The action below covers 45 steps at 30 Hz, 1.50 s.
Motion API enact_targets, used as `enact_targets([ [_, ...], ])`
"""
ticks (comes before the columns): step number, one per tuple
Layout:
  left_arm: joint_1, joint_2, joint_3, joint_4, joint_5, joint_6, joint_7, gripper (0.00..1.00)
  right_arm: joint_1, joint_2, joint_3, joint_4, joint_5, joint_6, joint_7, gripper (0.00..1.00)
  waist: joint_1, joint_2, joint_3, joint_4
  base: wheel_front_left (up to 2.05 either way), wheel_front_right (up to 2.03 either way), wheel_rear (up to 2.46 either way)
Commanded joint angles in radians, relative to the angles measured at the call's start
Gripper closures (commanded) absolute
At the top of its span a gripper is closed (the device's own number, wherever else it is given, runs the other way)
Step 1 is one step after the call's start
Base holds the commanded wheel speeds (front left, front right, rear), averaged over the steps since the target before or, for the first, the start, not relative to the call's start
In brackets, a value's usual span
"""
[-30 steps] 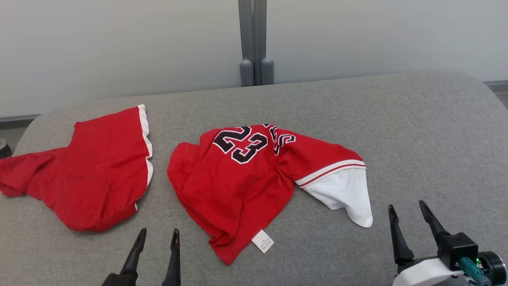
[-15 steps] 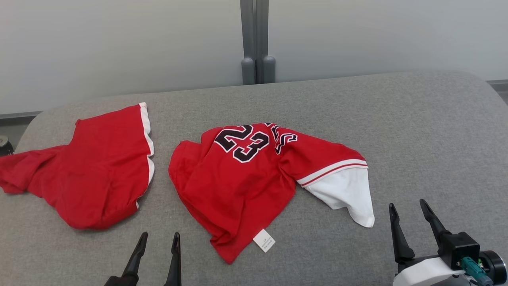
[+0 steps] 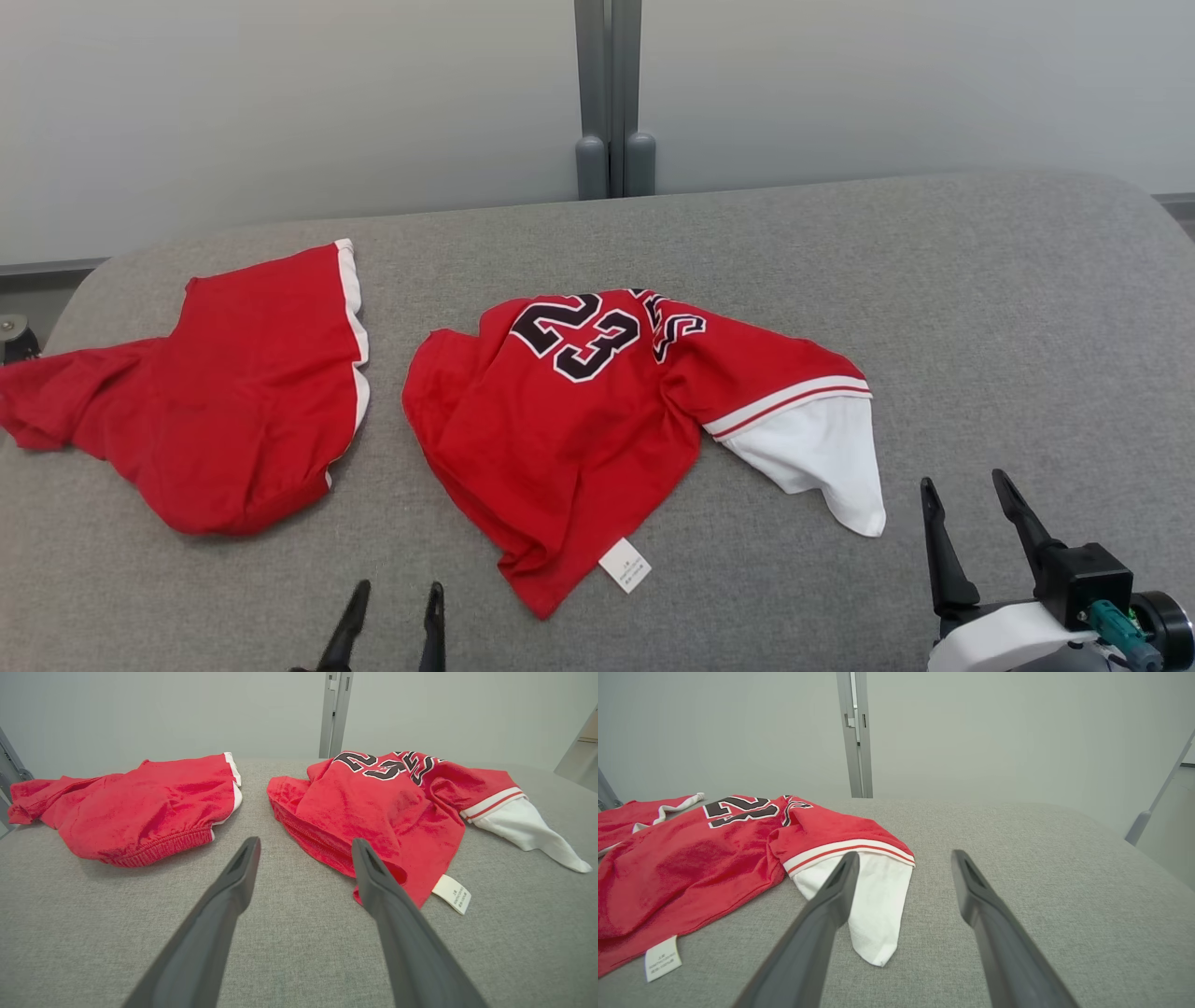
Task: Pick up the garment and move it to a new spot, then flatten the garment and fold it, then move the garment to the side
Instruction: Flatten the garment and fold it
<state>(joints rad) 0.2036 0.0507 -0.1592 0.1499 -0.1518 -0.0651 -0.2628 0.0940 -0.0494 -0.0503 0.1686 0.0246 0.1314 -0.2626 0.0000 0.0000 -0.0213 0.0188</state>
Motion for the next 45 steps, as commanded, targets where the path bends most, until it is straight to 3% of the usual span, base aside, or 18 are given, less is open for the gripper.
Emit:
enact_targets([
  [1,0.006,0.000,-0.030,0.036,-0.011,-0.002,-0.002,0.00,-0.018,-0.002,-0.012,0.023,0.008,-0.001,-0.003,0.00,0.0000,0.0000,0.001,-0.002,0.00,0.00,0.00],
  [6,-0.054,0.001,-0.152,0.106,-0.046,-0.032,0.126,0.00,-0.089,-0.002,-0.005,0.150,-0.007,-0.001,0.030,0.00,0.0000,0.0000,0.011,-0.010,0.00,0.00,0.00],
  [11,-0.115,0.002,-0.225,0.099,-0.068,-0.035,0.267,0.00,-0.203,-0.024,0.042,0.261,-0.003,-0.001,0.198,0.00,0.0000,0.0000,0.055,-0.014,0.00,0.00,0.00],
  [17,-0.176,0.003,-0.255,0.141,-0.056,-0.024,0.342,0.00,-0.303,-0.035,0.094,0.331,0.012,-0.001,0.375,0.00,0.0000,0.0000,0.102,-0.016,0.00,0.00,0.00],
  [35,-0.307,0.005,-0.319,0.213,-0.040,-0.016,0.450,0.00,-0.344,-0.040,0.171,0.280,0.019,-0.001,0.517,0.00,0.0000,0.0000,0.167,-0.031,0.00,0.00,0.00],
  [45,-0.316,0.032,-0.314,0.248,-0.034,0.020,0.502,0.00,-0.320,-0.075,0.220,0.175,0.007,-0.001,0.588,0.00,0.0000,0.0000,0.181,-0.042,0.00,0.00,0.00],
])
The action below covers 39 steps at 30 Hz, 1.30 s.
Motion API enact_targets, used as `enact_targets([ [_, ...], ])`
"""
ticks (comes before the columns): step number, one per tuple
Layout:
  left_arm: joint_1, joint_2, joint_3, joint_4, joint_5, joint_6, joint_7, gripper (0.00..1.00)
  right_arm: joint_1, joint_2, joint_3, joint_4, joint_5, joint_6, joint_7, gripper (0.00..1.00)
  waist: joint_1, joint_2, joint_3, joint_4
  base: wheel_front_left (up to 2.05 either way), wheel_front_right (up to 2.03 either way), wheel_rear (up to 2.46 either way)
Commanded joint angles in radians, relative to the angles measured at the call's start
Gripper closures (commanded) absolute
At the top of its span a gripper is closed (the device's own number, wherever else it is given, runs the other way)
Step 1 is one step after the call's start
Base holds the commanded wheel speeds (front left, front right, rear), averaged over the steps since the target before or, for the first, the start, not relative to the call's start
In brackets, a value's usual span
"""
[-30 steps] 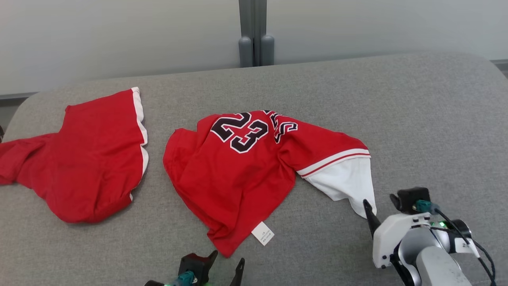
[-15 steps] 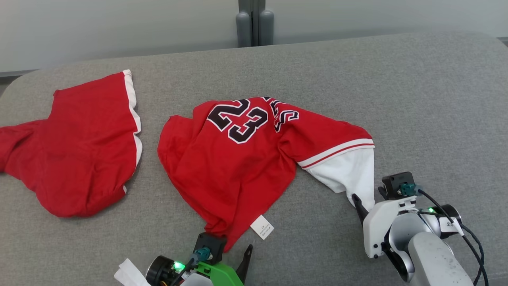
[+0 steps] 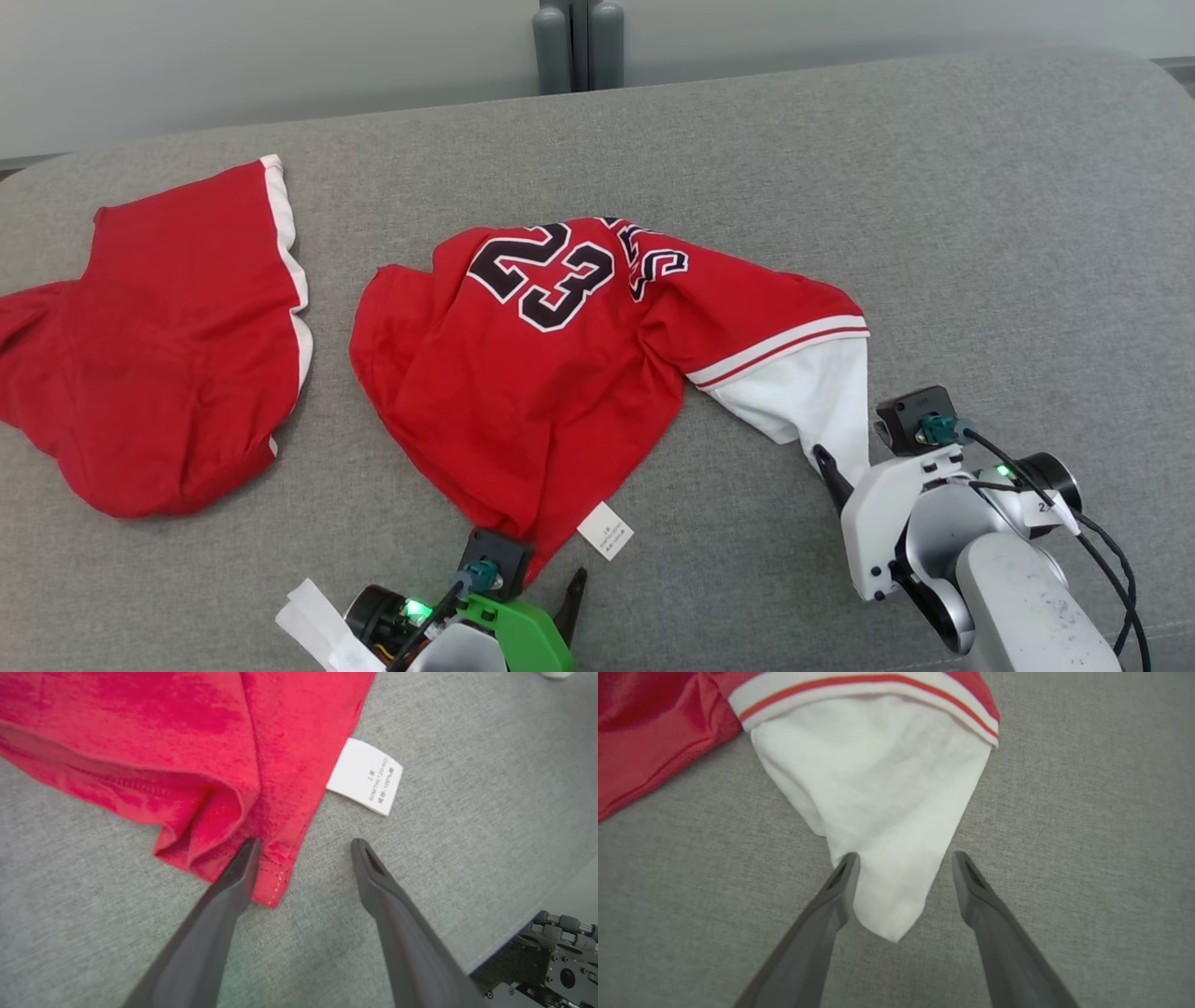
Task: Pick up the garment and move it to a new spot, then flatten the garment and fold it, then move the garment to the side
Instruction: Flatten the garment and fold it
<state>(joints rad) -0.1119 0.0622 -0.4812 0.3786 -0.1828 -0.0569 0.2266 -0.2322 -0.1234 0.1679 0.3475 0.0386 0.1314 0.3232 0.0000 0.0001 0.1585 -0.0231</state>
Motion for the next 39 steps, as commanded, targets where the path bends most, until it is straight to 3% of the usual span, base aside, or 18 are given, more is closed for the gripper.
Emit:
enact_targets([
  [1,0.002,0.023,0.009,0.014,-0.005,0.015,0.015,0.00,0.013,-0.003,0.005,-0.024,-0.003,-0.001,0.011,0.00,0.0000,-0.0001,0.004,0.000,0.00,0.00,0.00],
  [6,0.014,0.041,0.013,-0.006,-0.012,0.022,0.038,0.00,0.034,-0.020,0.027,-0.083,0.021,-0.001,0.063,0.00,0.0000,-0.0001,0.016,0.003,0.00,0.00,0.00],
  [15,0.005,0.069,0.007,-0.025,-0.022,0.019,0.110,0.00,0.033,-0.045,0.039,-0.028,0.058,-0.001,0.126,0.00,0.0000,-0.0001,0.026,0.028,0.00,0.00,0.00],
  [19,0.003,0.076,0.003,-0.026,-0.024,0.023,0.131,0.33,0.022,-0.051,0.051,-0.001,0.062,-0.001,0.135,0.00,0.0000,-0.0001,0.027,0.029,0.00,0.00,0.00],
  [21,0.004,0.078,-0.004,-0.017,-0.021,0.021,0.140,0.56,0.016,-0.048,0.056,0.013,0.064,-0.001,0.139,0.00,0.0000,-0.0001,0.026,0.028,0.00,0.00,0.00],
  [22,0.005,0.077,-0.006,-0.014,-0.022,0.021,0.144,0.61,0.014,-0.045,0.059,0.023,0.067,-0.001,0.142,0.00,0.0000,-0.0001,0.026,0.026,0.00,0.00,0.00],
  [23,0.005,0.077,-0.007,-0.010,-0.024,0.022,0.148,0.71,0.012,-0.043,0.061,0.029,0.069,-0.001,0.144,0.03,0.0000,-0.0001,0.026,0.025,0.00,0.00,0.00],
  [24,0.004,0.078,-0.008,-0.005,-0.025,0.023,0.150,0.84,0.008,-0.041,0.060,0.040,0.073,-0.001,0.146,0.43,0.0000,-0.0001,0.025,0.024,0.00,0.00,0.00],
  [25,0.004,0.079,-0.009,0.000,-0.027,0.021,0.152,1.00,0.006,-0.039,0.060,0.048,0.078,-0.001,0.148,0.77,0.0000,-0.0001,0.023,0.024,0.00,0.00,0.00],
  [26,0.006,0.079,-0.011,0.006,-0.031,0.018,0.152,1.00,0.004,-0.036,0.058,0.056,0.086,-0.001,0.143,1.00,0.0000,-0.0001,0.020,0.023,0.00,0.00,0.00],
  [33,0.032,0.079,0.031,-0.058,-0.094,0.018,0.151,1.00,0.015,-0.030,0.015,0.008,0.201,-0.001,0.107,1.00,0.0000,-0.0001,-0.023,0.028,0.00,0.00,0.00],
  [39,0.083,0.117,0.085,-0.293,-0.159,0.020,0.179,1.00,0.095,-0.075,-0.135,-0.219,0.405,-0.001,0.112,1.00,0.0000,-0.0001,-0.067,0.039,0.00,0.00,0.00],
])
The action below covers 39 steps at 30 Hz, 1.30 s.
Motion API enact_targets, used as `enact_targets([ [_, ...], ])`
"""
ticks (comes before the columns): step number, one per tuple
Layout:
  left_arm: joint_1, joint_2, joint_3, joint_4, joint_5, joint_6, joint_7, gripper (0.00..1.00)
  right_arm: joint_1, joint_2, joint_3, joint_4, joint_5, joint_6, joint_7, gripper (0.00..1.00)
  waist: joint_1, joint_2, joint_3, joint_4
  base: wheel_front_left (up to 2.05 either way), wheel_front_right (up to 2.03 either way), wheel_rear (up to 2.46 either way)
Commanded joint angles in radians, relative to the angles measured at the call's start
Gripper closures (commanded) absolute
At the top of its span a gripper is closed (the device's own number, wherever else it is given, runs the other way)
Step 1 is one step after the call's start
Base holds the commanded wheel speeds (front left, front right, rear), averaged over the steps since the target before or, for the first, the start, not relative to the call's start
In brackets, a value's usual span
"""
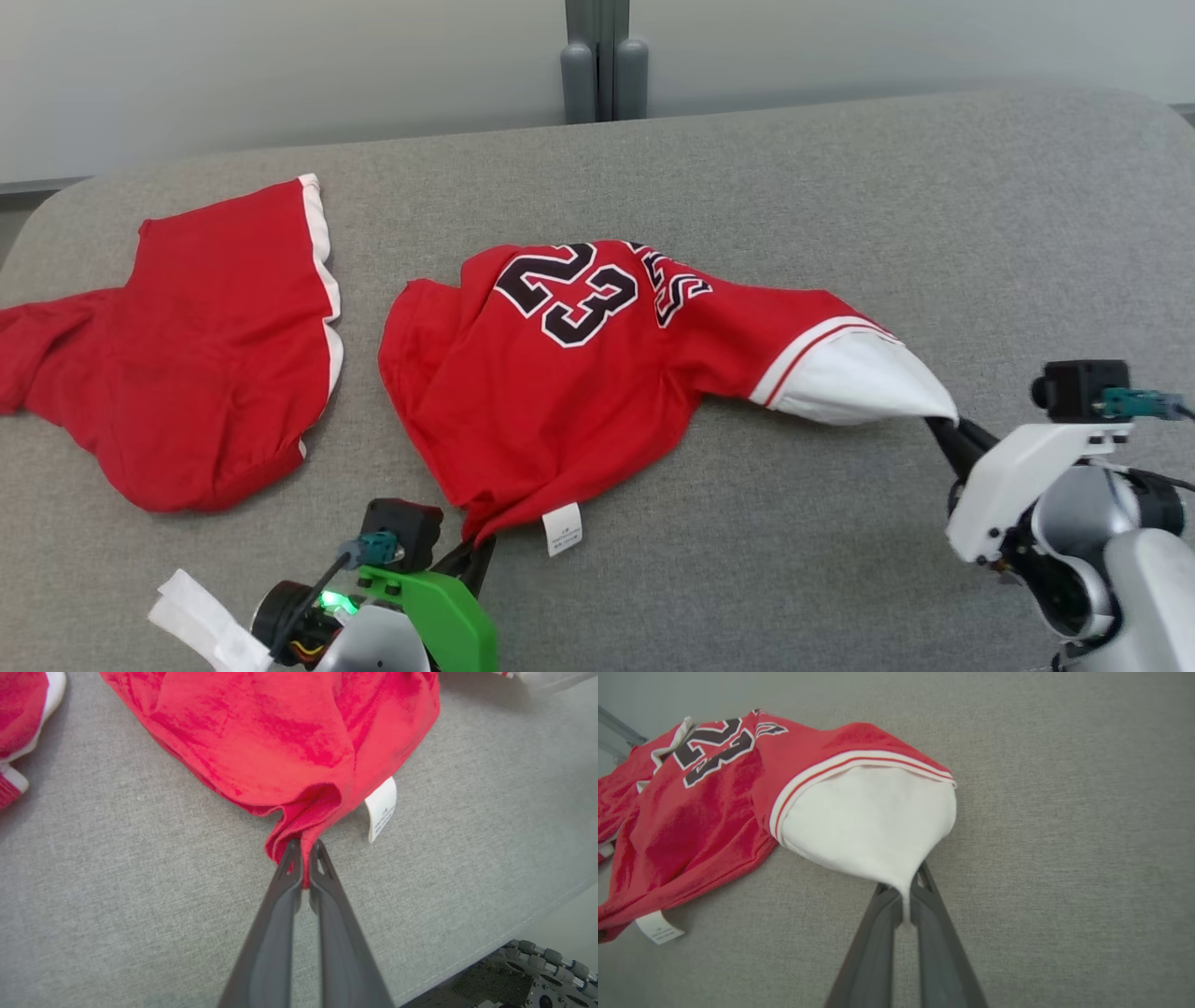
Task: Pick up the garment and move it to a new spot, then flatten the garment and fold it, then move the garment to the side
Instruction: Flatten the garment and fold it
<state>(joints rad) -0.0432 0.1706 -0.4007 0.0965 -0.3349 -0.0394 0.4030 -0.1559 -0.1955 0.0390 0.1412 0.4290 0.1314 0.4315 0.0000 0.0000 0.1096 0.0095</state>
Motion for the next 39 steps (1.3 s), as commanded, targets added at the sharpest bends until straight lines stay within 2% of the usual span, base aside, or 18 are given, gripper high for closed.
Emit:
enact_targets([
  [1,0.030,0.017,0.014,-0.062,-0.025,0.001,0.017,1.00,0.037,-0.009,-0.033,-0.069,0.050,-0.001,0.011,1.00,0.0000,0.0000,-0.029,0.007,0.00,0.00,0.00],
  [3,0.053,0.037,0.038,-0.161,-0.058,-0.002,0.049,1.00,0.077,-0.025,-0.090,-0.179,0.107,-0.001,0.031,1.00,0.0000,0.0000,-0.046,0.008,0.00,0.00,0.00],
  [7,0.085,0.106,0.098,-0.350,-0.078,0.027,0.130,1.00,0.151,-0.028,-0.210,-0.420,0.169,-0.001,0.080,1.00,0.0000,0.0000,-0.072,0.001,0.00,0.00,0.00],
  [13,0.100,0.177,0.175,-0.565,-0.108,0.051,0.208,1.00,0.206,-0.016,-0.343,-0.727,0.204,-0.001,0.172,1.00,0.0000,0.0000,-0.088,-0.022,0.00,0.00,0.00],
  [18,0.017,0.205,0.173,-0.707,-0.148,0.013,0.265,1.00,0.150,-0.048,-0.434,-0.887,0.223,-0.001,0.249,1.00,0.0000,0.0000,-0.068,-0.021,0.00,0.00,0.00],
  [22,-0.129,0.239,0.164,-0.752,-0.177,-0.027,0.342,1.00,0.044,-0.107,-0.508,-0.944,0.243,-0.001,0.320,1.00,0.0000,0.0000,-0.037,-0.012,0.00,0.00,0.00],
  [25,-0.267,0.250,0.148,-0.739,-0.206,-0.047,0.403,1.00,-0.073,-0.172,-0.531,-0.941,0.261,-0.001,0.377,1.00,0.0000,0.0000,0.006,-0.012,0.00,0.00,0.00],
  [29,-0.494,0.245,0.125,-0.656,-0.250,-0.064,0.487,1.00,-0.294,-0.244,-0.508,-0.868,0.262,-0.001,0.447,1.00,0.0000,0.0000,0.110,-0.016,0.00,0.00,0.00],
  [35,-0.900,0.200,0.076,-0.356,-0.234,-0.077,0.573,1.00,-0.726,-0.284,-0.385,-0.580,0.134,-0.001,0.509,1.00,0.0000,0.0000,0.325,0.003,0.00,0.00,0.00],
  [39,-1.162,0.146,0.055,-0.108,-0.162,-0.073,0.548,1.00,-1.033,-0.241,-0.255,-0.343,-0.026,-0.001,0.464,1.00,0.0000,0.0000,0.467,0.005,0.00,0.00,0.00],
])
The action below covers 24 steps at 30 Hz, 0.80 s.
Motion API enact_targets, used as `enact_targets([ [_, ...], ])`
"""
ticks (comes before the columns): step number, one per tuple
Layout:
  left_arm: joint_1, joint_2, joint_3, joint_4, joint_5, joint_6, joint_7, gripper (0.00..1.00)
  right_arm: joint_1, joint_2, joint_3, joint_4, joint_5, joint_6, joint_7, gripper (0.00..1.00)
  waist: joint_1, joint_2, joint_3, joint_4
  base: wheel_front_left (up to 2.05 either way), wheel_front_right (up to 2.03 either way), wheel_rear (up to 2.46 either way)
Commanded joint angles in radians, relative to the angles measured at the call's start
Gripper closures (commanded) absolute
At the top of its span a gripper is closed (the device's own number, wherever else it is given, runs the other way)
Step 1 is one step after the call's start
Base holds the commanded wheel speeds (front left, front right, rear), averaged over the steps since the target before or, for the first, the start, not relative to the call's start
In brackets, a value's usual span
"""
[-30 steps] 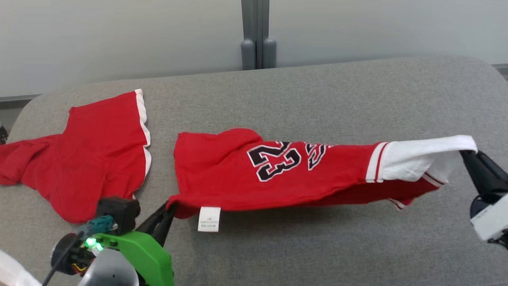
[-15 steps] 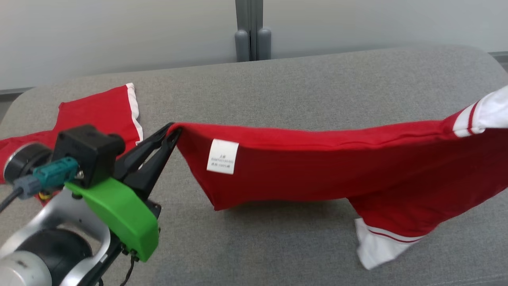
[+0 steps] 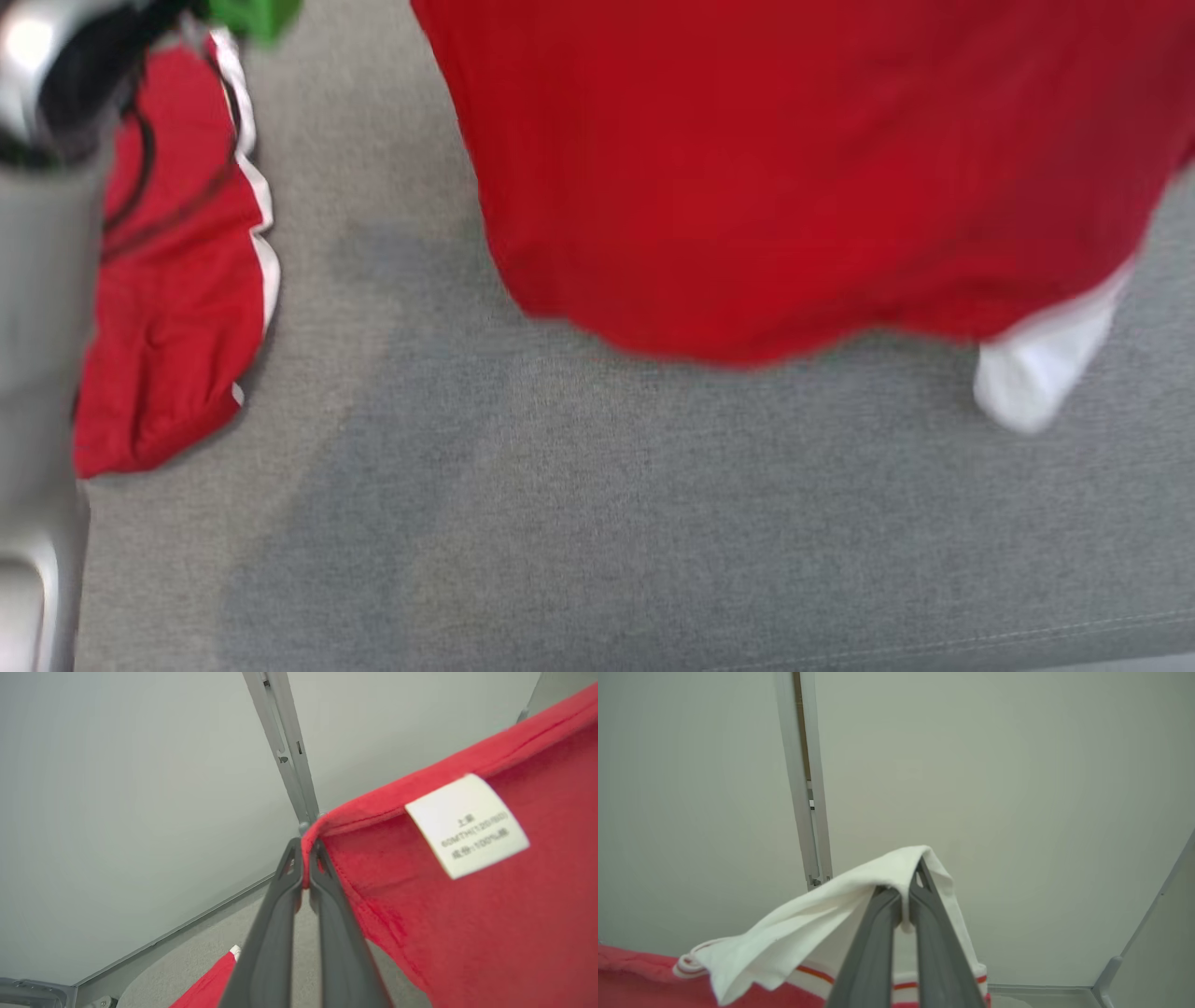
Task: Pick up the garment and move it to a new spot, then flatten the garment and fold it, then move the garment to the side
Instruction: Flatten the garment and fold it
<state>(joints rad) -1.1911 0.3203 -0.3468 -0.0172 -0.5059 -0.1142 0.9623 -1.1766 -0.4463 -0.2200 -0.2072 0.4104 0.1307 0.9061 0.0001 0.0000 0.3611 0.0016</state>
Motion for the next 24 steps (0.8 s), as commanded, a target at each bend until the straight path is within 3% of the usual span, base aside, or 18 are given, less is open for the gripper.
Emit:
enact_targets([
  [1,-0.088,-0.019,0.000,0.067,0.034,0.011,-0.026,1.00,-0.096,0.036,0.032,0.074,-0.057,0.000,-0.034,1.00,-0.0001,0.0000,0.251,0.011,0.00,0.00,0.00],
  [4,-0.256,-0.058,0.002,0.243,0.100,0.046,-0.082,1.00,-0.297,0.117,0.070,0.261,-0.193,0.000,-0.141,1.00,-0.0001,0.0000,0.323,0.004,0.00,0.00,0.00],
  [8,-0.432,-0.110,0.021,0.420,0.185,0.135,-0.243,1.00,-0.472,0.235,0.045,0.454,-0.315,0.000,-0.324,1.00,-0.0001,0.0000,0.360,-0.013,0.00,0.00,0.00],
  [10,-0.484,-0.132,0.007,0.509,0.222,0.151,-0.352,1.00,-0.537,0.295,0.010,0.547,-0.356,0.000,-0.420,1.00,-0.0001,0.0000,0.369,-0.030,0.00,0.00,0.00],
  [12,-0.504,-0.157,-0.004,0.581,0.231,0.143,-0.423,1.00,-0.558,0.316,0.012,0.618,-0.374,0.000,-0.485,1.00,-0.0001,0.0000,0.377,-0.034,0.00,0.00,0.00],
  [19,-0.387,-0.202,0.008,0.751,0.175,0.106,-0.650,1.00,-0.353,0.310,0.090,0.736,-0.295,0.000,-0.666,1.00,-0.0001,0.0000,0.353,-0.038,0.00,0.00,0.00],
  [24,-0.160,-0.220,-0.006,0.802,0.148,0.068,-0.797,1.00,-0.029,0.274,0.153,0.712,-0.183,0.000,-0.764,1.00,-0.0001,0.0000,0.271,-0.023,0.00,0.00,0.00],
])
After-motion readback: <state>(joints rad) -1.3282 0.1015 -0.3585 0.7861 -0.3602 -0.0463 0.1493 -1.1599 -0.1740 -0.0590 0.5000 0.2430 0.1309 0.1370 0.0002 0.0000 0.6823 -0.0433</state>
